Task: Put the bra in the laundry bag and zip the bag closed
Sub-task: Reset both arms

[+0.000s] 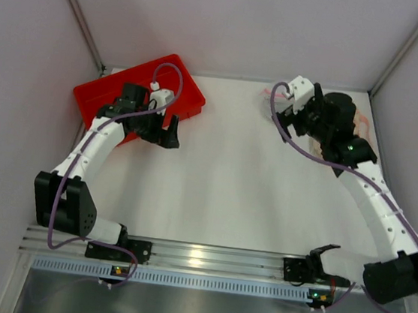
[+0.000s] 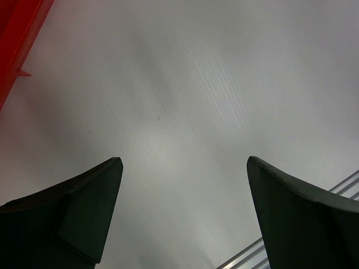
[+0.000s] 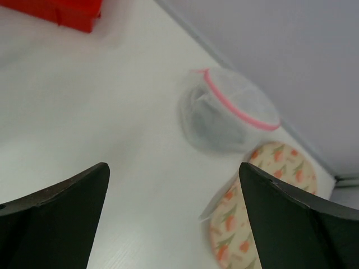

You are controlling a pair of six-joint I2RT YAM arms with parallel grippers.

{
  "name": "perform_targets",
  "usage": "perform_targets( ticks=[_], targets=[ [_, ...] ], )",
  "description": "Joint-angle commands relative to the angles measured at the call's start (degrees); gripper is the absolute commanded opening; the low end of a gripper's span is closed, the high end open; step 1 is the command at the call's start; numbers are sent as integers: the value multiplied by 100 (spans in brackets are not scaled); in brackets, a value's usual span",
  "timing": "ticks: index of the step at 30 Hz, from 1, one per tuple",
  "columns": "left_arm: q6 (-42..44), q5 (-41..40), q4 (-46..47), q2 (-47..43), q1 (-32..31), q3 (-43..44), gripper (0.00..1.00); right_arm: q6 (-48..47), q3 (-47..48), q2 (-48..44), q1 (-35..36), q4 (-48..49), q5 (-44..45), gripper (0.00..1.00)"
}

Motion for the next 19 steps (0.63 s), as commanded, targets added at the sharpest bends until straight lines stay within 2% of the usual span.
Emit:
perform_targets(
  ticks=[1,6,12,19],
  targets=[
    [472,-292,-151,-66,17,-203,98,1228,-957,-705,-244,-1009,-681,100],
    [410,-408,-160,40,17,-432,98,1203,-2110,-1611,-736,-1080,-778,99],
    [217,-478,-160,-30,17,-502,98,1422,-2499,-2174,-921,-940,-857,99],
    [94,-671,-160,-215,17,-538,98,1581,-2719,-2421,-1018,-931,-1024,99]
  ],
)
